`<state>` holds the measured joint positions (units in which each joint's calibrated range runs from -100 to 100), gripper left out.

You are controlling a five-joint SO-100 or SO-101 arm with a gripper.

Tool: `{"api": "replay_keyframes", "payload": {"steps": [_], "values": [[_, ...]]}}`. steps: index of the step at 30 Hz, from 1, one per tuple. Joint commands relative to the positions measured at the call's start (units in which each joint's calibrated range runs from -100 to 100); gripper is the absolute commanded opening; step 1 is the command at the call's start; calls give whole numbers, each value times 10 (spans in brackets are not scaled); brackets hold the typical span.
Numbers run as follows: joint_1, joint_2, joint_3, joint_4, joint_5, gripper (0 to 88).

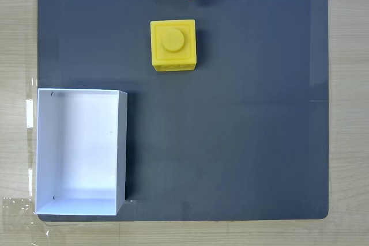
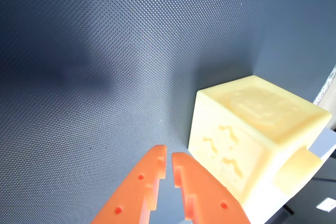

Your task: Grasp a yellow block and put it in the box

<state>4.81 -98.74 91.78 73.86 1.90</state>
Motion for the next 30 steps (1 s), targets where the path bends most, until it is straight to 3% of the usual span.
{"api": "replay_keyframes", "payload": {"steps": [1, 19, 26, 30], "values": [[3, -3, 0, 4, 0, 14], [3, 10, -8, -17, 3, 22], [-23, 199, -159, -144, 4, 22], [-40, 339, -323, -120, 0, 23]]}}
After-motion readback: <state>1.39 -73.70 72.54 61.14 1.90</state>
